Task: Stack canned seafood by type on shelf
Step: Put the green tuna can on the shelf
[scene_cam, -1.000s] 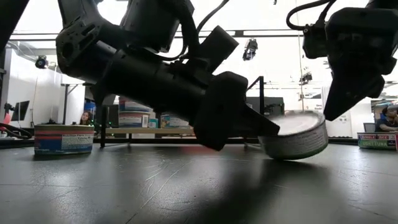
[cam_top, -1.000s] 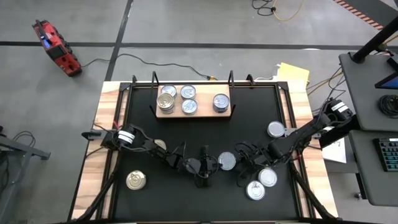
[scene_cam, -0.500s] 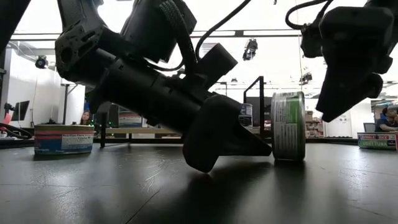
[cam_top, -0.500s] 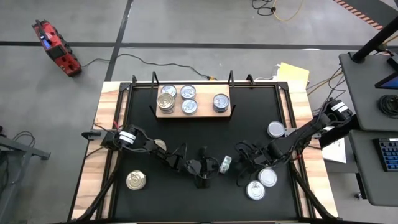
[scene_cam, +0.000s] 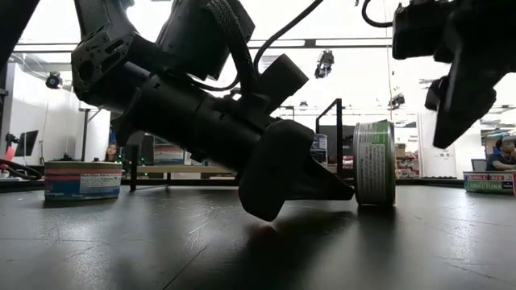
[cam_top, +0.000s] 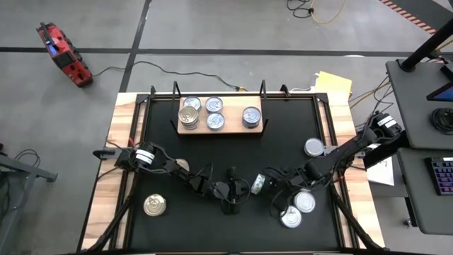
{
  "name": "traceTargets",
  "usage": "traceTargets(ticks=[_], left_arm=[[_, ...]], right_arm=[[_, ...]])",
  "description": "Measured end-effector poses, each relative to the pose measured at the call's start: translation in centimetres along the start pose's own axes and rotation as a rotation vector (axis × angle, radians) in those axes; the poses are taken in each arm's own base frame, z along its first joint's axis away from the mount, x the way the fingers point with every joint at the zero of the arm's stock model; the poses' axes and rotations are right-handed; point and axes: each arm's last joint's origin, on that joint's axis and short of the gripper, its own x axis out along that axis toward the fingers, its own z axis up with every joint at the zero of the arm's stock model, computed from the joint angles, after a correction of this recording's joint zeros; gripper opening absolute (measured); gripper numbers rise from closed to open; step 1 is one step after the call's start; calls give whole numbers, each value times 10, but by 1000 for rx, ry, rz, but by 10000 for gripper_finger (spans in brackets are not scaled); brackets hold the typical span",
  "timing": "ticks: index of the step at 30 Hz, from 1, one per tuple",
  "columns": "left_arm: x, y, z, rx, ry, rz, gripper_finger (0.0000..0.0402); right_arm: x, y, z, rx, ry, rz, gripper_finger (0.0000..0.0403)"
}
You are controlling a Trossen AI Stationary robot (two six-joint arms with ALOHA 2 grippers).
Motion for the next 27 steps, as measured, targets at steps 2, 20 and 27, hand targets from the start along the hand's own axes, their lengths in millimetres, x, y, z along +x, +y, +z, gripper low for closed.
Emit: traceTargets(ticks=[2, 20, 27], left_arm=[[0, 0, 0, 0, -1, 0, 0], [0, 1, 1, -2, -4, 4, 0], [0, 1, 1, 2, -3, 5, 0]], right_arm=[[-5, 2, -1, -88, 31, -32, 278], [-45, 29, 34, -1400, -3, -222, 219], [-31, 22, 49, -1460, 25, -172, 219]])
